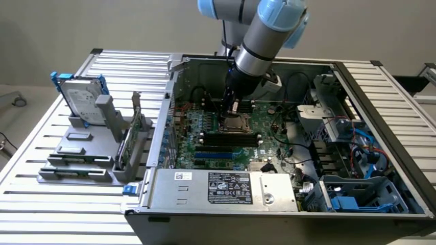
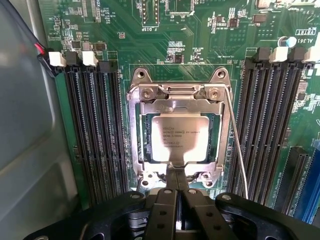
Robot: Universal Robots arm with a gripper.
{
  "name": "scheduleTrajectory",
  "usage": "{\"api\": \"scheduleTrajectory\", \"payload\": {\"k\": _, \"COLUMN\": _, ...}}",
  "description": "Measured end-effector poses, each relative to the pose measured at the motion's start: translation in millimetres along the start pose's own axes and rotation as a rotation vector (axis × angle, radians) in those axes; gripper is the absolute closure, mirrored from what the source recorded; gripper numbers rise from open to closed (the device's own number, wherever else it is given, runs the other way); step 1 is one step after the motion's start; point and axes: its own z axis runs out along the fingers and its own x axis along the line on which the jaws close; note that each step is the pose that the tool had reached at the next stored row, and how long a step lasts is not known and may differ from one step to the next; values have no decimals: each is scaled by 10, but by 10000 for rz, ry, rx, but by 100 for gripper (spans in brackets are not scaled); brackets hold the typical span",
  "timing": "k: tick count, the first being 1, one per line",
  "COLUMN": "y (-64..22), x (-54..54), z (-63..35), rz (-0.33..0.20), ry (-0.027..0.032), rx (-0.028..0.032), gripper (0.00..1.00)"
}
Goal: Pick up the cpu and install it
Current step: 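Close the cpu cover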
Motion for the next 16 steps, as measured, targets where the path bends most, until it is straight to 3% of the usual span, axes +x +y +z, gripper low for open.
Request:
{"api": "scheduleTrajectory", "payload": {"k": 9, "y": -55, "x": 1, "z": -48, "rz": 12, "ry": 73, "rx": 8, "gripper": 89}}
{"api": "scheduleTrajectory", "payload": {"k": 16, "y": -186, "x": -4, "z": -28, "rz": 2, "ry": 269, "rx": 122, "gripper": 89}}
